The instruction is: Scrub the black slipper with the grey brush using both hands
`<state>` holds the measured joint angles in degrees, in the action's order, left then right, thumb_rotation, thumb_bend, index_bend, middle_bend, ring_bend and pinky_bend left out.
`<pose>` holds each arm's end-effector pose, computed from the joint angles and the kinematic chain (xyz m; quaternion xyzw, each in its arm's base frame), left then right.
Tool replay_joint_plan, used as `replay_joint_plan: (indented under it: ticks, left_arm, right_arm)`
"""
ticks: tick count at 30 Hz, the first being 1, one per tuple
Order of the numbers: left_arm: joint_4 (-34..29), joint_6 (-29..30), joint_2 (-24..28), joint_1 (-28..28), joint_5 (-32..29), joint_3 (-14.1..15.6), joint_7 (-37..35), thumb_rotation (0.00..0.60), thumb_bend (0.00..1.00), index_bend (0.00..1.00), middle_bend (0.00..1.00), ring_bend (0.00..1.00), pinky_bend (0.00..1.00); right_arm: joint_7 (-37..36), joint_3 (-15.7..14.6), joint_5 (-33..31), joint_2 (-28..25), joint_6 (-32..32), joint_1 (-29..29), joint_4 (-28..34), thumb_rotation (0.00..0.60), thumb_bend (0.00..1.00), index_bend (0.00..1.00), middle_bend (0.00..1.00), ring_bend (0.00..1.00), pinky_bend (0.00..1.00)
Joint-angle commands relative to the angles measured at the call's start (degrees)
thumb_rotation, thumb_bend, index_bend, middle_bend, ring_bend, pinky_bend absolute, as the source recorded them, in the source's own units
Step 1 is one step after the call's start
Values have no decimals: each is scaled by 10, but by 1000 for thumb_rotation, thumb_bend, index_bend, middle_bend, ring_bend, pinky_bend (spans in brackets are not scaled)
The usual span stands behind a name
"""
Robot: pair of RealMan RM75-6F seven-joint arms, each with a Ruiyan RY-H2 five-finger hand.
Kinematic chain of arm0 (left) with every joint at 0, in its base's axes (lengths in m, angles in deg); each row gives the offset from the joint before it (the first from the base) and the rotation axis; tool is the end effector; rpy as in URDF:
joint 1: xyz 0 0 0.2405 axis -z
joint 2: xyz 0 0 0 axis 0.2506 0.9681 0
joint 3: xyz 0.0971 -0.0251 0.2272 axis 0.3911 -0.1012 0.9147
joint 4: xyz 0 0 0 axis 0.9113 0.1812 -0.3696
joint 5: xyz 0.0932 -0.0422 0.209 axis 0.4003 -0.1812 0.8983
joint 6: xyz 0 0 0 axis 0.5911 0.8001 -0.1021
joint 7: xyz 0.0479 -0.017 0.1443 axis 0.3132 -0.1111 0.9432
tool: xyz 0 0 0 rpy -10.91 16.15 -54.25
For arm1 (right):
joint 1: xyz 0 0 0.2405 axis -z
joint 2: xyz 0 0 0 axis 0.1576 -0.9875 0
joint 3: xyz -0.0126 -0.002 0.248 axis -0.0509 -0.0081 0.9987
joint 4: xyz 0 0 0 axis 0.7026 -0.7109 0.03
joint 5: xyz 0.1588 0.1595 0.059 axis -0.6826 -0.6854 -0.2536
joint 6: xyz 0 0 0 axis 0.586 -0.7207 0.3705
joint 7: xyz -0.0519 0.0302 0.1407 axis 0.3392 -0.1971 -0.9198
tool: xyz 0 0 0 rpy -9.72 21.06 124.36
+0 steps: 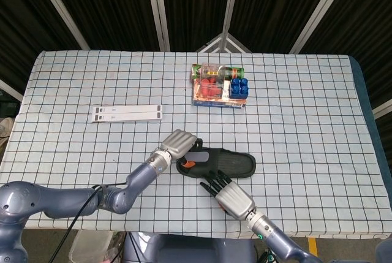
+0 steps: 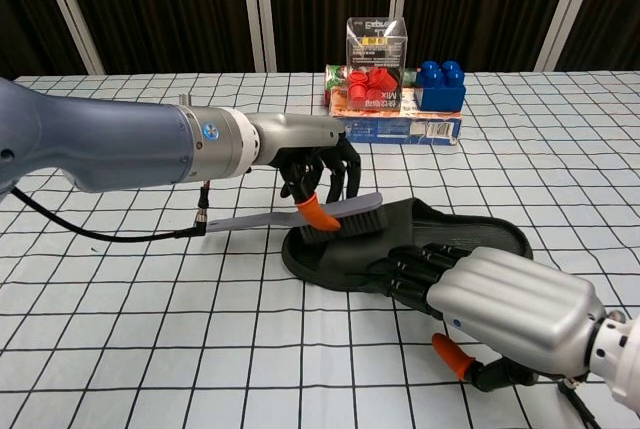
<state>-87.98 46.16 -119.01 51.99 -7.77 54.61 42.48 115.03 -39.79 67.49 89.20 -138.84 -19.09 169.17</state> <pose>-0.0205 0.3583 -0.1126 -0.8125 -0.4190 -0.2962 0.2766 -0.1551 -0.2015 -0.0935 0.8531 -0.2766 0.3231 0.3022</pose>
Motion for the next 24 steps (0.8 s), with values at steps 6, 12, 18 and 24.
replay_joint_plan:
  ticks: [6,12,18,24]
  left_arm:
    - [-21,23,11,38,-65,21,40,600,687,616,719,609,629]
    - [-1,34,-15,43,-52,1,16,600,688,630,731,621,639]
    - [25,40,-42,44,-26,-16,-12,600,692,636,739,627,644]
    - [53,26,-66,55,-26,-32,-31,600,695,640,745,631,650]
  right_arm:
    - [-1,-2,0,-1,-1,0,1,600,750,0,52,5,75]
    - [-1,-5,0,-2,0,0,-1,600,750,0,52,5,75]
    - [-6,-3,-2,-4,0,-1,-2,600,750,0,52,5,75]
    - [-9,-4,-2,-6,0,-2,-4,600,750,0,52,5,74]
